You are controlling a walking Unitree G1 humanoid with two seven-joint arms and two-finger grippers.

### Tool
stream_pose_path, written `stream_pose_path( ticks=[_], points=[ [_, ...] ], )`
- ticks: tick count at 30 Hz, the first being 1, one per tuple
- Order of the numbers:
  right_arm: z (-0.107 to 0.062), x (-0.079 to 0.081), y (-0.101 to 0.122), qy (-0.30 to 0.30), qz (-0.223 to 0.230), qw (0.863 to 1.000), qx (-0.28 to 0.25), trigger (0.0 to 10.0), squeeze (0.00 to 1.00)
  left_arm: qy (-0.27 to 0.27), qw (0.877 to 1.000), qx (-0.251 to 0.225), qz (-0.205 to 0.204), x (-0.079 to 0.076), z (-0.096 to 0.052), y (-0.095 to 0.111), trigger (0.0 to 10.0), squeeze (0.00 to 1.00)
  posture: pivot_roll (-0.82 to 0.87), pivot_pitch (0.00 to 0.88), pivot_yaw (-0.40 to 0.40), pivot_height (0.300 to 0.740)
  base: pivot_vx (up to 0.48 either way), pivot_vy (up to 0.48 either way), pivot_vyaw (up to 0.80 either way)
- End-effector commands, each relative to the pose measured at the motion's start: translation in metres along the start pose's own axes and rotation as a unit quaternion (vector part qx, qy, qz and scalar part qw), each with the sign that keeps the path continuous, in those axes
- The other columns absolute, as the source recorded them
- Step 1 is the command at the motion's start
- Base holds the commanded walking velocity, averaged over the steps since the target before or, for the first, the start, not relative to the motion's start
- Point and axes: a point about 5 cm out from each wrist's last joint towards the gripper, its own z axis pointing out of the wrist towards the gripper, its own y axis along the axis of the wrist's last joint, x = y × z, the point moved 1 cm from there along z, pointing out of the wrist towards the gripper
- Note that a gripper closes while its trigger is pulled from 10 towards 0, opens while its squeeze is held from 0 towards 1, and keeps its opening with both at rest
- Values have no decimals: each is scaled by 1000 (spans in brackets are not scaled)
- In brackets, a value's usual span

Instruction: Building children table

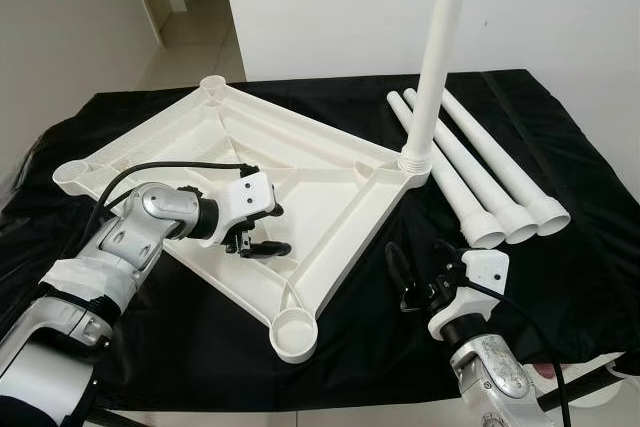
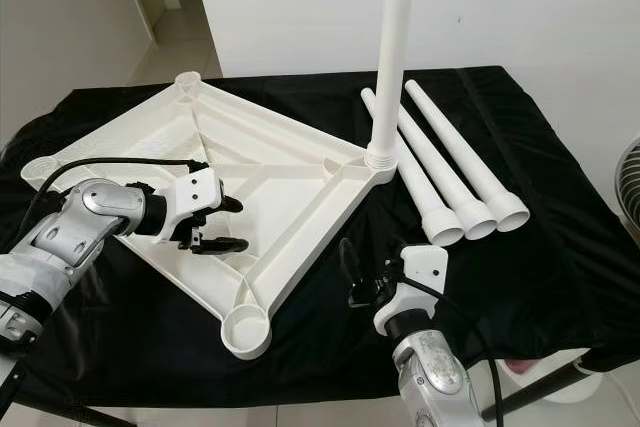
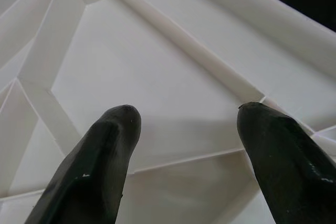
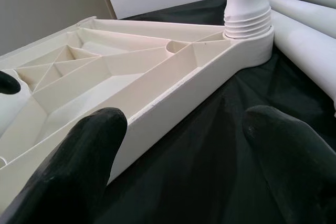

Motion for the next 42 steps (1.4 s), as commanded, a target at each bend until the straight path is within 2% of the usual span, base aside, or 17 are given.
stream_pose_path(
  ticks=[1,4,9,20,25,26,29,37,42],
  points=[
    [0,1,2,-1,-2,1000,-5,10000,0,-173,985,25,6,-23,-8,-9,10000,0,-68,100,116,740,0,0,0],
    [0,1,2,-1,-2,1000,-4,10000,0,-175,984,35,6,-25,-10,-12,10000,0,-66,100,115,740,0,0,0],
    [1,1,2,-1,-3,1000,-5,10000,0,-187,979,75,-5,-31,-19,-29,10000,0,-65,100,115,740,0,0,0],
    [2,2,1,-1,-1,1000,-5,10000,0,-204,975,83,-11,-42,-18,-37,10000,0,-59,97,116,740,0,0,0],
    [2,1,1,-2,-3,1000,-5,10000,0,-212,974,76,-22,-42,-22,-35,10000,0,-62,94,116,740,0,0,0],
    [2,1,1,-2,-3,1000,-4,10000,0,-209,976,53,-40,-38,-27,-27,10000,0,-64,95,115,740,0,0,0],
    [1,1,0,-4,-1,1000,-3,10000,0,-207,976,24,-53,-35,-32,-18,10000,0,-58,93,113,740,0,0,0],
    [2,2,-2,-1,-2,1000,-1,10000,0,-206,977,31,-46,-39,-31,-22,10000,0,-54,88,109,740,0,0,0],
    [4,1,-1,3,-4,1000,-2,10000,0,-218,974,50,-26,-52,-19,-30,10000,0,-59,85,108,740,0,0,0]
  ],
)
